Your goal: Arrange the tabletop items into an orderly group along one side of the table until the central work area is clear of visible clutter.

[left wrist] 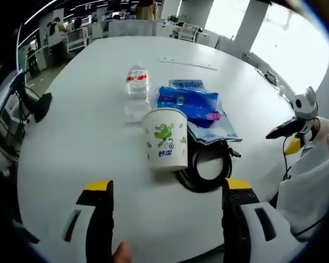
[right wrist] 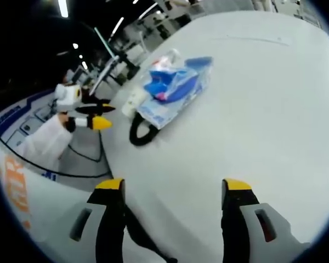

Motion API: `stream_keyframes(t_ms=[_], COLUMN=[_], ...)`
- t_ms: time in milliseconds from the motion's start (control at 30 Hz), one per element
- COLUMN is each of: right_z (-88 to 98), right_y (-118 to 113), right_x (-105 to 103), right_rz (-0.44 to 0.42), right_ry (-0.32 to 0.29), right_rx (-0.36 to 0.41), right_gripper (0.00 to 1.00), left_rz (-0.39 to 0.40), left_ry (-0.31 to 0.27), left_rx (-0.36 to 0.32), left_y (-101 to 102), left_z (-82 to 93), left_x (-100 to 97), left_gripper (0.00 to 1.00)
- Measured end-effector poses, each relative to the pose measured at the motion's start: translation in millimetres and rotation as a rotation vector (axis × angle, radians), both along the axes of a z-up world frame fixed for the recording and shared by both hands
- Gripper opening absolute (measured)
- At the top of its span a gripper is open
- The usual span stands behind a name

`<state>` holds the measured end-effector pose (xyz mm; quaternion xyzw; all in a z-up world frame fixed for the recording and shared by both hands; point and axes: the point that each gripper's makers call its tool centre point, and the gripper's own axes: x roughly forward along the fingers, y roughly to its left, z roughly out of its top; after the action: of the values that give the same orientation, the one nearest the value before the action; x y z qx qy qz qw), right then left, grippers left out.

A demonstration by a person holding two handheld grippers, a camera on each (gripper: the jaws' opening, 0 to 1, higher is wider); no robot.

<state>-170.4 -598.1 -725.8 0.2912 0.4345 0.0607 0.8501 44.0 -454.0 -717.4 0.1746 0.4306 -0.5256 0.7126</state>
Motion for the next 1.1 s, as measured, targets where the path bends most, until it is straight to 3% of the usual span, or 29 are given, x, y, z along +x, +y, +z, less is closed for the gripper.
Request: stream_keyframes(t_ms=[100, 267, 400, 600, 767, 967, 1100], right_z=[-0.1, -2.8, -7.6, -5.7, -5.7, -7.2, -7.5], right_y=[-0.7, -0.7, 0.4, 2.0, -0.7, -10.3, -15.9], right_x=[0.9, -0.7, -0.4, 4.5, 4.3, 2.4, 2.6], right_rz=[0.000, 0.002, 0.004, 0.007, -0.006, -0.034, -0.051], right_ry=[0.000, 0.006, 0.018, 0.007, 0.007, 0.008, 0.009], right_rx=[0.000, 0.007, 0.022, 0.031, 0.042, 0.046, 0.046], right_gripper=[0.70, 0.69, 0.68, 0.67, 0.66, 0.65, 0.65], left_rz=[0.038, 0.076, 0.156, 0.205, 0.310, 0.392, 0.379], left_ry=[0.038, 0.028, 0.052, 0.049, 0.119, 0.099, 0.089], left_rx=[-0.039, -0.067, -0.147, -0.191, -0.308, -0.314, -0.306], left_y=[-7.9, -15.1, -28.2, -43.3, -68.1, -79.7, -90.3], left_z=[1.0, 7.0, 18.5, 26.5, 34.5, 33.2, 35.4], left_x=[4.1, 20.5, 38.6, 56.6, 66.5, 91.7, 98.3], left_gripper=[0.81, 0.79, 0.77, 0.75, 0.74, 0.70, 0.70])
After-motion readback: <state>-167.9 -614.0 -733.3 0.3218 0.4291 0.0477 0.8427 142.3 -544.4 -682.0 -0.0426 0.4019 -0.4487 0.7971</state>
